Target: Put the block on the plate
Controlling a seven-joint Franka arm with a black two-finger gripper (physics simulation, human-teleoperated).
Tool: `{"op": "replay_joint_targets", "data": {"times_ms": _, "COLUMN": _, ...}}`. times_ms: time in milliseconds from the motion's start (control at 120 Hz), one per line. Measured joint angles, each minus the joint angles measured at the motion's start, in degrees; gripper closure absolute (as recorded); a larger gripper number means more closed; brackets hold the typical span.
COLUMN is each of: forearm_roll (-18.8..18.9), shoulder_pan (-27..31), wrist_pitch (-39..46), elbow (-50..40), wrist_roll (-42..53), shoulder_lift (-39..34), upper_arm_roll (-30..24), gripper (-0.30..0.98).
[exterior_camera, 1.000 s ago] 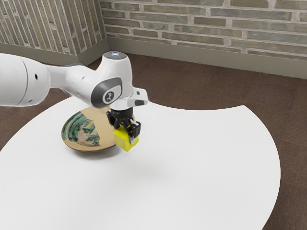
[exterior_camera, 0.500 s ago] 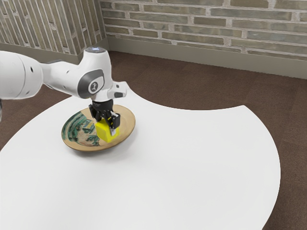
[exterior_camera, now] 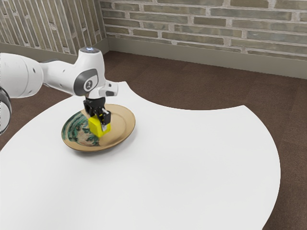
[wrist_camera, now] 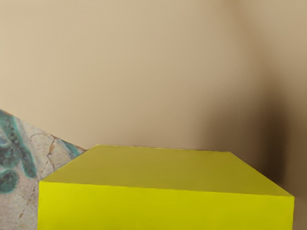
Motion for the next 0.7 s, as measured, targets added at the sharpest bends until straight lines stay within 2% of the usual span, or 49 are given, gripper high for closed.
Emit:
{"op": "replay_joint_targets", "data": {"times_ms": 433, "forearm_roll": 1.18, "shoulder_pan": 2.46, "wrist_pitch": 0.09, "elbow": 4.06, "wrist_roll": 6.02, "shoulder_lift": 4.39, "upper_arm_roll": 0.02, "gripper": 0.31}}
{"op": "replay_joint_targets", "data": {"times_ms": 700, "forearm_roll": 0.83, "shoulder_pan": 2.46, "wrist_pitch": -0.35, "elbow": 4.71, "wrist_roll": 8.79, "shoulder_lift": 4.11, "upper_arm_roll": 0.13, "gripper": 0.1}}
